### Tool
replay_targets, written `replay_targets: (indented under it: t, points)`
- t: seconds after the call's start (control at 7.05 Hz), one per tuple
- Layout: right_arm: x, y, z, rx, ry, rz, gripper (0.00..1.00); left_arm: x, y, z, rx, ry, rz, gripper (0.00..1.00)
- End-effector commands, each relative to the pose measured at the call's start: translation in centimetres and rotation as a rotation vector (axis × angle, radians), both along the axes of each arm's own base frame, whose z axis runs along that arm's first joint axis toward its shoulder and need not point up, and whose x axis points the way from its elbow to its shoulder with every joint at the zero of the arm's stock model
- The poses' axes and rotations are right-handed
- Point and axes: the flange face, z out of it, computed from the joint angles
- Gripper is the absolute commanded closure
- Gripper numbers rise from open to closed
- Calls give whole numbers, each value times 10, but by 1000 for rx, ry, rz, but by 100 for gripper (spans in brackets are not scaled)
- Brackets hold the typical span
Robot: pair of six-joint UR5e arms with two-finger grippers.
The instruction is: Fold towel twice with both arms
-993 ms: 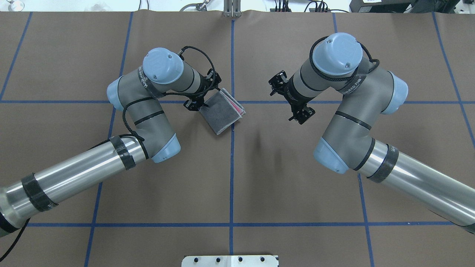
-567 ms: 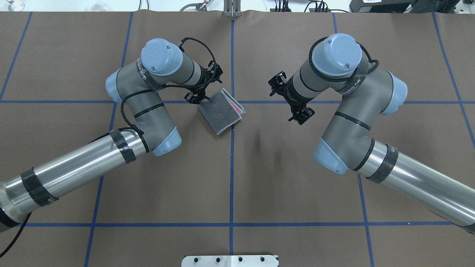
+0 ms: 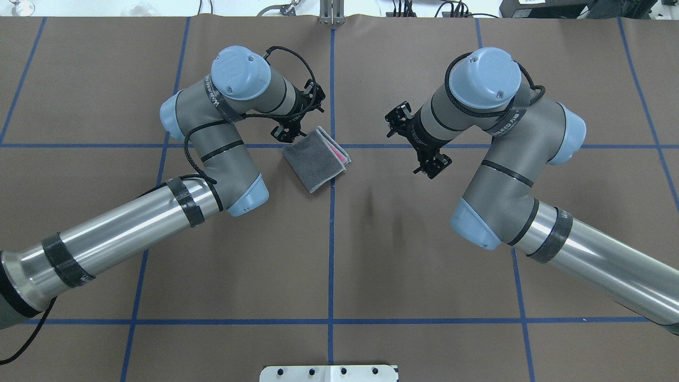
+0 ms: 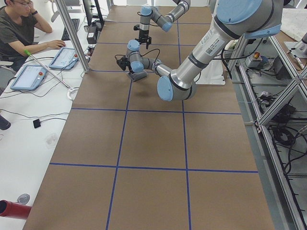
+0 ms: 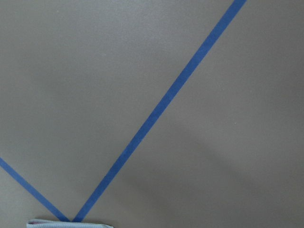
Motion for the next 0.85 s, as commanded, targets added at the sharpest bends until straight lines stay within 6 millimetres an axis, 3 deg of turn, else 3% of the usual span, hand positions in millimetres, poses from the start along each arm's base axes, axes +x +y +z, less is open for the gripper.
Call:
replay_targets:
  t: [0.0, 0.28, 0.71]
  points:
    - [3, -2, 3, 0, 3, 2, 0, 11, -5, -1, -10, -15, 2, 27]
    - [6, -2, 11, -4, 12, 1, 0, 29, -7, -6, -18, -28, 10, 27]
    - [8, -2, 18, -12, 20, 1, 0, 37, -11, 1, 0, -25, -10, 27]
